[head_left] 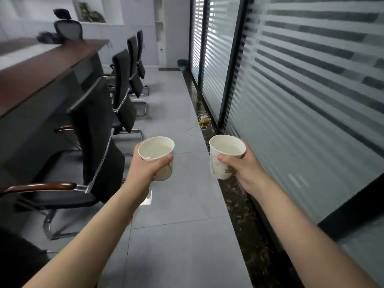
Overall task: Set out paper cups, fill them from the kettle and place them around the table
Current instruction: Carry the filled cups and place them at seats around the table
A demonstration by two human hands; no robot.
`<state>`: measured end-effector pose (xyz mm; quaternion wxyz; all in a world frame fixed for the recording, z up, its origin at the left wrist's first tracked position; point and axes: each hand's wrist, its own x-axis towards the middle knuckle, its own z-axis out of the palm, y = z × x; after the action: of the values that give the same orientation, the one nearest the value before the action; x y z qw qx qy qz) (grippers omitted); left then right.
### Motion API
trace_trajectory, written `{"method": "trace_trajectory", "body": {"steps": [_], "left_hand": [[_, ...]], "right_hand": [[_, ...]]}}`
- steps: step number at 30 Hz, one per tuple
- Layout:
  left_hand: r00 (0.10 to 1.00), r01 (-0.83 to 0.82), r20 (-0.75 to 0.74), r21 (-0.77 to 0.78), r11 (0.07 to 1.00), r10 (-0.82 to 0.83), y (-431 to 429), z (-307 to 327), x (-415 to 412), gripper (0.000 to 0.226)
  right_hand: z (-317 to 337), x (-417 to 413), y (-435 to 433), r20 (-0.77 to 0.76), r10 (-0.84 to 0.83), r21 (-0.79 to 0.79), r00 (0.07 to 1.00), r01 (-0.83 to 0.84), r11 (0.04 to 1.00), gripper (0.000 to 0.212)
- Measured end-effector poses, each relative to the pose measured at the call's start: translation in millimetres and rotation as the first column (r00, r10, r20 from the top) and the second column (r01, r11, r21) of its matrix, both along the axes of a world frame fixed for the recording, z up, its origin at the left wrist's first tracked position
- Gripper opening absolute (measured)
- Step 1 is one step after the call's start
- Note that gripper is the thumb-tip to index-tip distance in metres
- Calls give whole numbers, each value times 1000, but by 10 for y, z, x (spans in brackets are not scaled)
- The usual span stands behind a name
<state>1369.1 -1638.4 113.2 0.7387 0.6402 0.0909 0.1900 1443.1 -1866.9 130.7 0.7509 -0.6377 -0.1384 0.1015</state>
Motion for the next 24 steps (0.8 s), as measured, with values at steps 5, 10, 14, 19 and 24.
{"method": "trace_trajectory", "body": {"steps": [5, 10, 14, 19, 24], "left_hand": [[996, -84, -1, 13, 996, 84, 319, -76, 847, 83], [988, -152, 28, 49, 987, 150, 701, -111, 1887, 86], [980, -198, 25, 56, 979, 197, 954, -68, 2446, 83], [954, -300, 16, 67, 952, 300, 1428, 22, 3242, 84], [921, -390, 21, 54, 919, 389, 2011, 11, 3954, 75]], "right_hand": [[-76, 1029, 370, 24, 90, -45, 996, -89, 995, 67], [-165, 2341, 859, -5, 201, -34, 980, -201, 979, 74], [-110, 3099, 1179, -25, 268, -43, 963, -269, 962, 73], [-21, 4089, 1814, -40, 316, -35, 948, -317, 948, 72], [-49, 4871, 2521, -62, 382, -46, 922, -385, 922, 69]]}}
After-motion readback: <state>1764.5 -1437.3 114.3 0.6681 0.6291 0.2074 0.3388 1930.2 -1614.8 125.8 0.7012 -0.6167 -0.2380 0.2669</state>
